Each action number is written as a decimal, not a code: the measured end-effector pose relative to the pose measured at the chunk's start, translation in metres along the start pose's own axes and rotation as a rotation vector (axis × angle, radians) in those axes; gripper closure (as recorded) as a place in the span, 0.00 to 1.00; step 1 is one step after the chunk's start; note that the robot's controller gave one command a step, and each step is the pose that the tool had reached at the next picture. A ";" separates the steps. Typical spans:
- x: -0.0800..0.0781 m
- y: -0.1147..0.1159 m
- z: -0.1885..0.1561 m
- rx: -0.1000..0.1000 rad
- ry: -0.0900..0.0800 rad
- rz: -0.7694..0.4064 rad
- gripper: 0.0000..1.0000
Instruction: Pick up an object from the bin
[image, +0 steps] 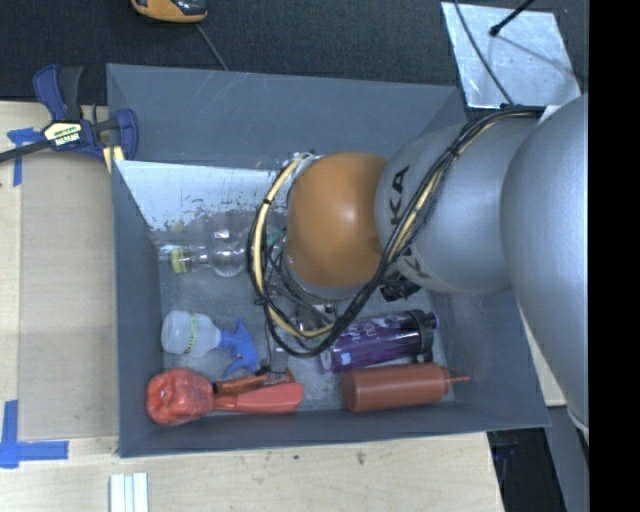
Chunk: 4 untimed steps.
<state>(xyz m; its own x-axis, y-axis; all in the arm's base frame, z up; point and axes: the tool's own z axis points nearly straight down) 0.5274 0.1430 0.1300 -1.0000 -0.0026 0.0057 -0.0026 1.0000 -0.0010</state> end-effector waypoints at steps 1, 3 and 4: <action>-0.002 0.000 -0.005 -0.002 -0.008 0.003 0.00; 0.022 0.011 -0.036 0.001 -0.007 -0.331 0.00; 0.030 -0.027 -0.027 -0.003 -0.009 -0.104 0.00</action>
Offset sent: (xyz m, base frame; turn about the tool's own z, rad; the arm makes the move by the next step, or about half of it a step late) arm -0.0404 -0.0236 0.0169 -0.3726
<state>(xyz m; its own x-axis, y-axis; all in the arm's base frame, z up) 0.4972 0.1163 0.1569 -0.9944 -0.1061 -0.0036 -0.1061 0.9944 0.0022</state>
